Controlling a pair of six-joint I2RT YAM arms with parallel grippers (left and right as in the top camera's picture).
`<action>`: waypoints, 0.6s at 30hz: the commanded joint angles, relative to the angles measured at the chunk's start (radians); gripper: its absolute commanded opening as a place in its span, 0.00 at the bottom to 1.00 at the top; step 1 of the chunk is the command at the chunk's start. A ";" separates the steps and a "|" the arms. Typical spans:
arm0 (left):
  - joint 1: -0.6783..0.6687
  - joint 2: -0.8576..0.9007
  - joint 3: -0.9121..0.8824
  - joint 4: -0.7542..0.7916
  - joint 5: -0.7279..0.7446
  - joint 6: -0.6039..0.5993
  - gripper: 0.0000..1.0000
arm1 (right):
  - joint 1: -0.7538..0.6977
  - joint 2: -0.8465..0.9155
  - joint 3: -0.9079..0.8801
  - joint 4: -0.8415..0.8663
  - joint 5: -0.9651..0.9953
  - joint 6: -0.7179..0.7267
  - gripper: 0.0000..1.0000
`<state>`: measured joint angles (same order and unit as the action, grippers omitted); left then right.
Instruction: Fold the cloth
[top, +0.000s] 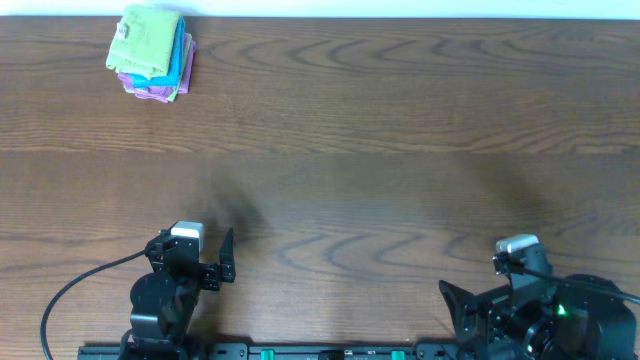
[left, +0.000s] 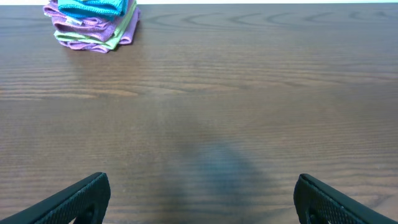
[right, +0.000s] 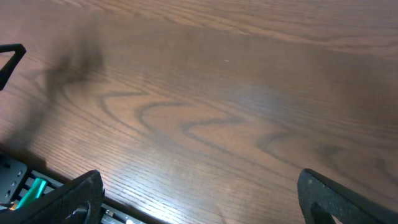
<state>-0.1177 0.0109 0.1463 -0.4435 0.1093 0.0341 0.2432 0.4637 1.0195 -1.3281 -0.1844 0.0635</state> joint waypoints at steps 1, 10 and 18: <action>0.006 -0.006 -0.020 0.003 0.014 0.011 0.95 | -0.013 -0.006 -0.001 -0.003 -0.004 -0.001 0.99; 0.006 -0.006 -0.020 0.003 0.014 0.011 0.95 | -0.013 -0.006 -0.001 -0.003 -0.004 -0.001 0.99; 0.006 -0.006 -0.020 0.003 0.014 0.011 0.95 | -0.014 -0.025 -0.002 0.074 0.042 -0.024 0.99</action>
<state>-0.1177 0.0109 0.1463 -0.4431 0.1093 0.0341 0.2432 0.4599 1.0187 -1.2781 -0.1768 0.0612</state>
